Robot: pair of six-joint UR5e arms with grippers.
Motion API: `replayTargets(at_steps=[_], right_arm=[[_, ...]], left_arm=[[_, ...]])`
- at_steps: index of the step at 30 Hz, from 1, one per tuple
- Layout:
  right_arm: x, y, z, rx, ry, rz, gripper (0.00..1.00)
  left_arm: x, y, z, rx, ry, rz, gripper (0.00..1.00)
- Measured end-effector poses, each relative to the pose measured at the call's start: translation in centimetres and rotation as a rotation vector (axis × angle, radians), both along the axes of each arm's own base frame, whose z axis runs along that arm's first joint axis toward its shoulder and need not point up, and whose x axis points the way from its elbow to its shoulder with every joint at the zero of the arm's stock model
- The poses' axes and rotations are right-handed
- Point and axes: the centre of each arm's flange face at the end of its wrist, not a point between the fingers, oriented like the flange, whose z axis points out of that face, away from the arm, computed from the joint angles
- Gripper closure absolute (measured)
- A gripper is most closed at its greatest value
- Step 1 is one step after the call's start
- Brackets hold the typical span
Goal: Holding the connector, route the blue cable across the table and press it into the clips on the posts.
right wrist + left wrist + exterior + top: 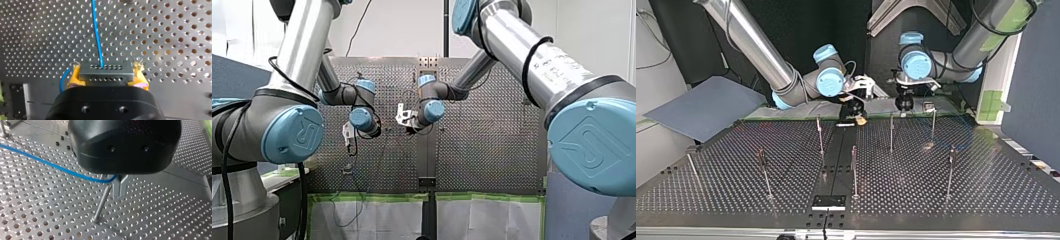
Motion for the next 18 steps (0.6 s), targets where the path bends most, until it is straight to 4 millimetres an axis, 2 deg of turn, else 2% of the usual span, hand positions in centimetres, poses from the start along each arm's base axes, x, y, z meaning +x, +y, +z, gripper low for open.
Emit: replayTargets(at_steps=[8,18], right_arm=[[-0.3,-1.2,0.3,-0.008,-0.008,-0.013,1.0],[-1.2,-3.0,0.8,-0.016,-0.016,-0.037,1.0]], left_arm=[[2.8,0.6,-0.9,-0.005,-0.006,0.024,1.0],[6.5,2.0,1.5,-0.017,-0.058,0.045,1.0]])
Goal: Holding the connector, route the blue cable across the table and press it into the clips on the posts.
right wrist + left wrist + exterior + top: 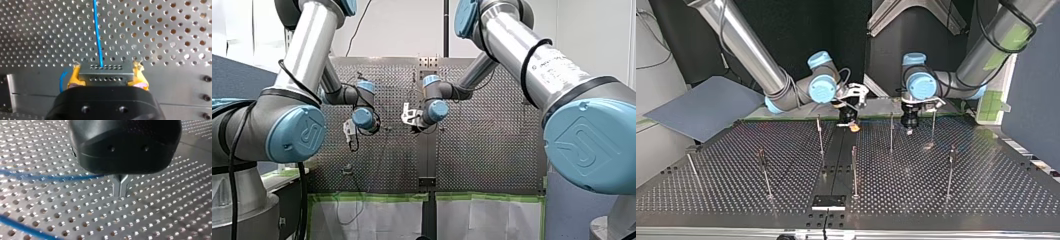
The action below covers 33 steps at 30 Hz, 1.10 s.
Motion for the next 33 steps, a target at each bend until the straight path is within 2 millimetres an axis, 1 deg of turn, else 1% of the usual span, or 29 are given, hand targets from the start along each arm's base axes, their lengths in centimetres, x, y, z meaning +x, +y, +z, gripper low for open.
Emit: replayTargets(at_steps=[7,8,9,10,11,16,17,18,19,28,33], right_arm=[[-0.5,-1.6,1.0,-0.016,-0.015,-0.014,1.0],[-0.5,-1.8,1.1,-0.018,-0.017,-0.016,1.0],[-0.6,-2.0,1.3,-0.02,-0.019,-0.018,1.0],[-0.6,-2.1,1.4,-0.022,-0.02,-0.02,1.0],[-0.7,-2.3,1.5,-0.023,-0.021,-0.021,1.0],[-0.9,-2.6,1.6,-0.024,-0.021,-0.027,1.0],[-0.9,-2.7,1.6,-0.024,-0.021,-0.027,1.0],[-1.0,-2.7,1.6,-0.024,-0.021,-0.028,1.0],[-1.0,-2.7,1.6,-0.023,-0.02,-0.028,1.0],[-1.3,-2.5,1.2,0.0,0.0,-0.028,1.0],[-1.8,-2.4,0.5,0.015,0.016,-0.033,1.0]], left_arm=[[1.5,1.3,0.3,-0.005,-0.012,0.006,1.0],[1.6,1.5,0.3,-0.005,-0.012,0.008,0.98],[1.7,1.6,0.2,-0.005,-0.012,0.01,0.98],[1.8,1.7,0.2,-0.005,-0.011,0.012,0.78],[1.8,1.8,0.2,-0.005,-0.009,0.013,0.68],[1.7,2.0,0.1,-0.002,0.005,0.016,0.68],[1.7,2.0,0.1,-0.002,0.006,0.016,0.13],[1.7,2.0,0.1,-0.002,0.008,0.016,0.13],[1.6,1.9,0.0,-0.001,0.01,0.016,0.0],[0.3,1.0,-0.4,0.06,0.085,0.015,0.0],[-0.6,0.2,-0.5,0.092,0.127,0.018,0.0]])
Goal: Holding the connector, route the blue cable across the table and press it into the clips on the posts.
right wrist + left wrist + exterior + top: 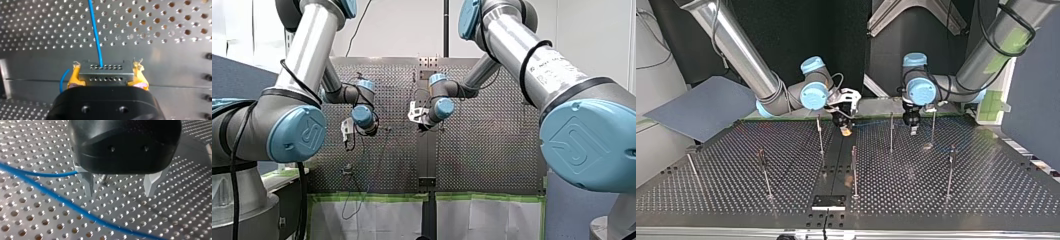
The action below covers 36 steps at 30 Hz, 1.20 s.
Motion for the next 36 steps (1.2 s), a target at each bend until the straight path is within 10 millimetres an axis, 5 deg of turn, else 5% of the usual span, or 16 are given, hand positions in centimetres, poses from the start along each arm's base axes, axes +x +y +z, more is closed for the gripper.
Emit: replayTargets(at_steps=[21,36], right_arm=[[-0.6,0.0,-0.5,0.019,0.023,-0.005,1.0],[-1.8,-1.5,-0.5,0.016,0.021,-0.031,1.0]], left_arm=[[-7.8,-4.0,5.0,0.031,0.072,-0.08,0.0],[-8.7,-10.8,4.0,-0.025,0.009,-0.191,0.0]])
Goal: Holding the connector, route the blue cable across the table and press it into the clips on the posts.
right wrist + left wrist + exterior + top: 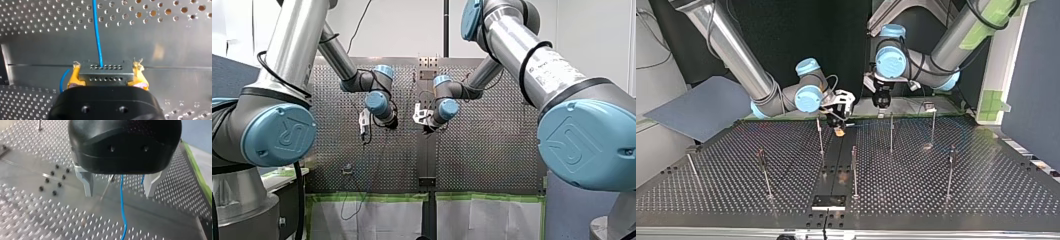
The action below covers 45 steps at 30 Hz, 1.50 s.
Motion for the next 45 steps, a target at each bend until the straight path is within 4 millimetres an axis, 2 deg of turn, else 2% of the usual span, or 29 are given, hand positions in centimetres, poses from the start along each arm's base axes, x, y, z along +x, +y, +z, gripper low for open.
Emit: replayTargets(at_steps=[3,6,17,21,27,43,44,45], right_arm=[[-0.2,-0.2,0.0,0.0,0.0,-0.004,1.0],[-0.3,-0.3,0.0,0.0,-0.001,-0.006,1.0],[-0.3,-0.4,0.0,0.0,-0.001,-0.007,1.0],[-0.4,-0.4,0.0,-0.001,-0.002,-0.008,1.0],[-0.4,-0.5,0.0,0.0,-0.002,-0.009,1.0],[-0.4,-0.6,0.1,-0.002,-0.006,-0.004,1.0],[-0.4,-0.6,0.1,-0.001,-0.007,0.0,1.0],[-0.3,-0.6,0.1,-0.001,-0.009,0.004,1.0]], left_arm=[[0.3,-1.6,-0.5,-0.006,0.003,-0.026,0.0],[1.1,-2.3,-0.9,-0.021,0.003,-0.032,0.0],[5.7,-2.3,-2.3,-0.073,-0.026,0.025,0.0],[6.9,-2.5,-3.5,-0.082,-0.021,0.021,0.0],[7.6,-2.4,-4.5,-0.091,-0.02,0.028,0.0],[8.2,-2.2,-4.2,-0.1,-0.067,0.067,0.0],[8.2,-2.2,-4.2,-0.1,-0.067,0.067,0.04],[8.2,-2.2,-4.2,-0.099,-0.068,0.067,0.04]])
